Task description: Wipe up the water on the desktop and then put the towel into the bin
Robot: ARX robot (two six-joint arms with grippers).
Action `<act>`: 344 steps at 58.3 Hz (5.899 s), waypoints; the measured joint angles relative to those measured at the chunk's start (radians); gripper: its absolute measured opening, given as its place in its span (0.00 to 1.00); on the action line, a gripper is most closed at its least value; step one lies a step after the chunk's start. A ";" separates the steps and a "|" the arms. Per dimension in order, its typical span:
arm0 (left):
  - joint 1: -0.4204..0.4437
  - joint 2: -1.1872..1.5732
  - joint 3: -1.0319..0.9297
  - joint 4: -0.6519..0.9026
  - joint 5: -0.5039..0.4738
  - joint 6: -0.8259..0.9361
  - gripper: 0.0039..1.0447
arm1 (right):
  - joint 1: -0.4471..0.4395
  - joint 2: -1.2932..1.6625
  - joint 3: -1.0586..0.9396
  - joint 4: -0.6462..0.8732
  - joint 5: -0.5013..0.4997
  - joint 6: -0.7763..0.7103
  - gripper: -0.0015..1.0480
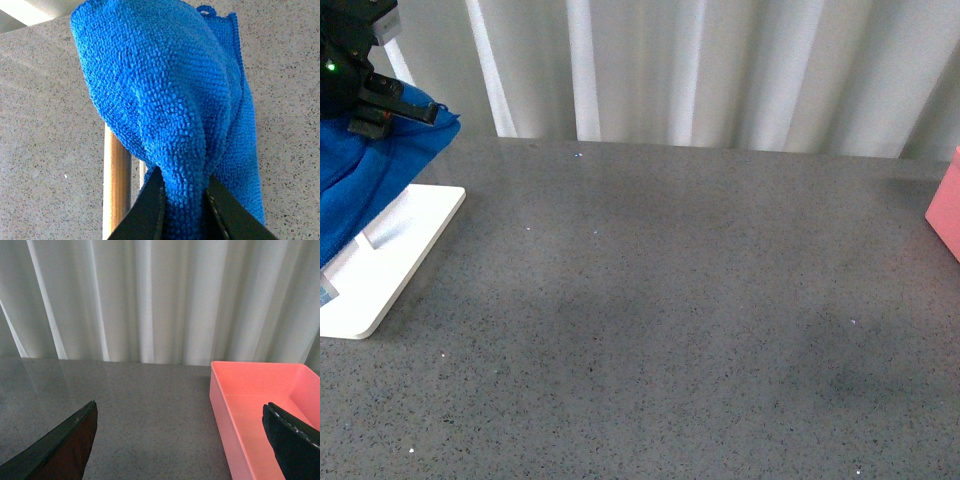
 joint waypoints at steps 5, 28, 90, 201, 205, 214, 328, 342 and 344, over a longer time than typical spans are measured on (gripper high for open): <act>0.002 -0.001 0.000 0.000 0.002 0.002 0.05 | 0.000 0.000 0.000 0.000 0.000 0.000 0.93; 0.053 -0.079 0.026 -0.060 0.080 -0.013 0.05 | 0.000 0.000 0.000 0.000 0.000 0.000 0.93; -0.334 -0.408 -0.344 0.576 0.645 -0.543 0.05 | 0.000 0.000 0.000 0.000 0.000 0.000 0.93; -0.478 -0.185 -0.557 1.319 0.869 -0.927 0.05 | 0.035 1.396 0.507 0.409 -0.727 -0.272 0.93; -0.483 -0.185 -0.557 1.318 0.865 -0.937 0.05 | 0.050 1.432 0.538 0.421 -0.726 -0.272 0.93; -0.494 -0.185 -0.557 1.303 0.857 -0.938 0.05 | 0.095 1.508 0.606 0.402 -0.723 -0.278 0.93; -0.077 -0.421 -0.586 0.724 0.828 -0.694 0.95 | 0.065 1.532 0.704 0.347 -0.658 -0.298 0.05; 0.158 -0.617 -0.742 0.629 0.941 -0.582 0.94 | 0.032 1.552 0.705 0.346 -0.621 -0.306 0.05; 0.198 -0.663 -0.780 0.633 0.969 -0.570 0.94 | 0.029 1.556 0.705 0.346 -0.615 -0.307 0.05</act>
